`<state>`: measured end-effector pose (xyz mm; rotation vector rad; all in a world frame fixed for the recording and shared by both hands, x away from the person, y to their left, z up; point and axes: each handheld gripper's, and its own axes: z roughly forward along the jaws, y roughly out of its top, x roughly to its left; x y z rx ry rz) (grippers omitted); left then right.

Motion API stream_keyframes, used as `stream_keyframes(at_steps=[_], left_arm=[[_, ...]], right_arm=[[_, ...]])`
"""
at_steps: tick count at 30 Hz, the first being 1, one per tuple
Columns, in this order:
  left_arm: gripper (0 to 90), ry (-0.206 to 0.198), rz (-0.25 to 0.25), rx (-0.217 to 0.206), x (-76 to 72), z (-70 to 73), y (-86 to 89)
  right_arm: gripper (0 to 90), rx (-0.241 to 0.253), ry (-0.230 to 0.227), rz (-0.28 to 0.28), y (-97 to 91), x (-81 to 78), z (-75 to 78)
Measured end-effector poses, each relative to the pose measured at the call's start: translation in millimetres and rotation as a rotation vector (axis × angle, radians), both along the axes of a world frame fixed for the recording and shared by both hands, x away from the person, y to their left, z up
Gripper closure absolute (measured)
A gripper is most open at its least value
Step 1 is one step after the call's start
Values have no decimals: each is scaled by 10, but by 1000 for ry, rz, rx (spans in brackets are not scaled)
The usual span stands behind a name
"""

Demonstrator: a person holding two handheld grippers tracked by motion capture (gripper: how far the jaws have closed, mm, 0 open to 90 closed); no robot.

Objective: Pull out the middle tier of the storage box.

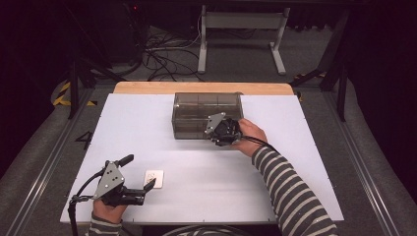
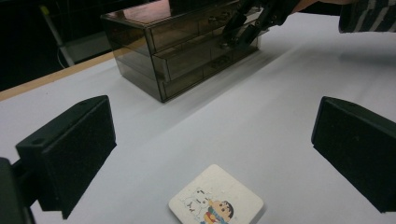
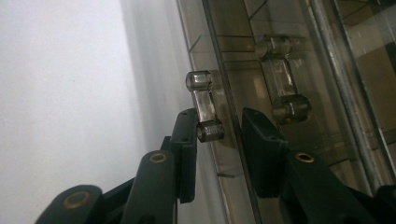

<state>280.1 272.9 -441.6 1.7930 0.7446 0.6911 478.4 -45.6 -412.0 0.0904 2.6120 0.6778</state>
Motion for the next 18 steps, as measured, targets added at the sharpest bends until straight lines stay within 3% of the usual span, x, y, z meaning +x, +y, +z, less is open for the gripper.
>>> stream_keyframes(at_steps=[10,15,18], left_arm=[[5,-1,-2,10,1,3,2],[5,-1,-2,10,3,1,2],[5,0,-2,12,2,3,-2]], right_arm=[[677,11,33,6,-21,-60,59],[683,20,92,15,-49,-92,74],[684,27,100,27,-70,-119,85]])
